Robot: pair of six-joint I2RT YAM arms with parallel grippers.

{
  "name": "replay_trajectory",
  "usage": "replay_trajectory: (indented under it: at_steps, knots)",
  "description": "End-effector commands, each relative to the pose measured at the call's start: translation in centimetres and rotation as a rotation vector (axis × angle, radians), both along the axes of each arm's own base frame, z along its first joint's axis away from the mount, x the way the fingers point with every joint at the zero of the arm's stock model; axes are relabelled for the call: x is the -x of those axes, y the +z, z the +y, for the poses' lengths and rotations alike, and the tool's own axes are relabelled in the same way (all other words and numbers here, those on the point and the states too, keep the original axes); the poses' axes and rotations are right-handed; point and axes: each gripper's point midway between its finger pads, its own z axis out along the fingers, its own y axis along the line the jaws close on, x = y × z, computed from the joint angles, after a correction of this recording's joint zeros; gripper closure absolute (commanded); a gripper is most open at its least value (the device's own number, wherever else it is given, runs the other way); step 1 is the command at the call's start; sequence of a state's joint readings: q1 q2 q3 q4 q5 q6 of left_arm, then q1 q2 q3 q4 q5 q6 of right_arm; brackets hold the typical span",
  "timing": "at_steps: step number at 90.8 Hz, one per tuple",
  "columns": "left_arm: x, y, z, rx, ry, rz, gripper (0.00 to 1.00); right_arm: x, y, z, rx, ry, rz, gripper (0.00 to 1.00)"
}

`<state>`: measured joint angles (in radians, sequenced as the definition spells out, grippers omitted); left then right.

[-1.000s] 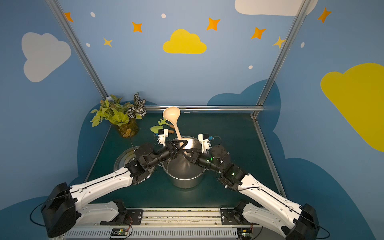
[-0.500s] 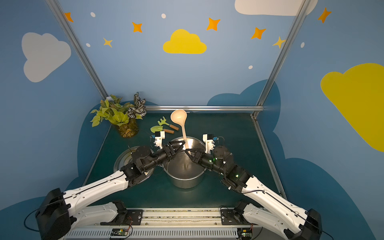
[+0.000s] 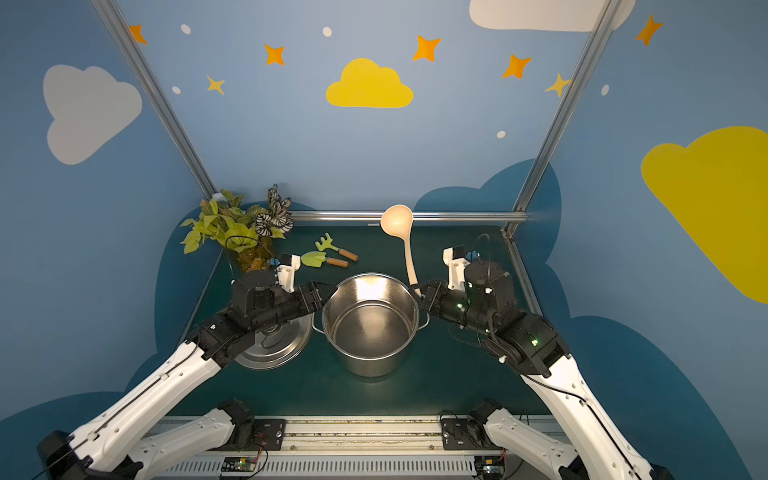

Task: Stir the soup with a spoon
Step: Stir the soup in the pan with a stick.

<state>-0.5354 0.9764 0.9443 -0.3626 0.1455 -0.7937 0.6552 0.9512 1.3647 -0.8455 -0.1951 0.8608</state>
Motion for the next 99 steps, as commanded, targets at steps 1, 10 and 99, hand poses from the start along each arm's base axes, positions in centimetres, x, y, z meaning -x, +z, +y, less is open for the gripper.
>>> replay_trajectory:
  at_steps: [1,10,99]
  knots:
    - [2.2,-2.6,2.0,-0.161,-0.102,0.095,0.30,3.3,-2.8,-0.7,0.177,0.167,0.145,1.00]
    - [3.0,-3.2,2.8,-0.160,-0.144,0.148,0.30,5.3,-3.1,-0.1,0.224,0.292,0.240,1.00]
    - [2.7,-8.5,2.5,-0.232,-0.261,0.278,0.80,3.7,-8.0,2.3,0.667,0.494,0.428,1.00]
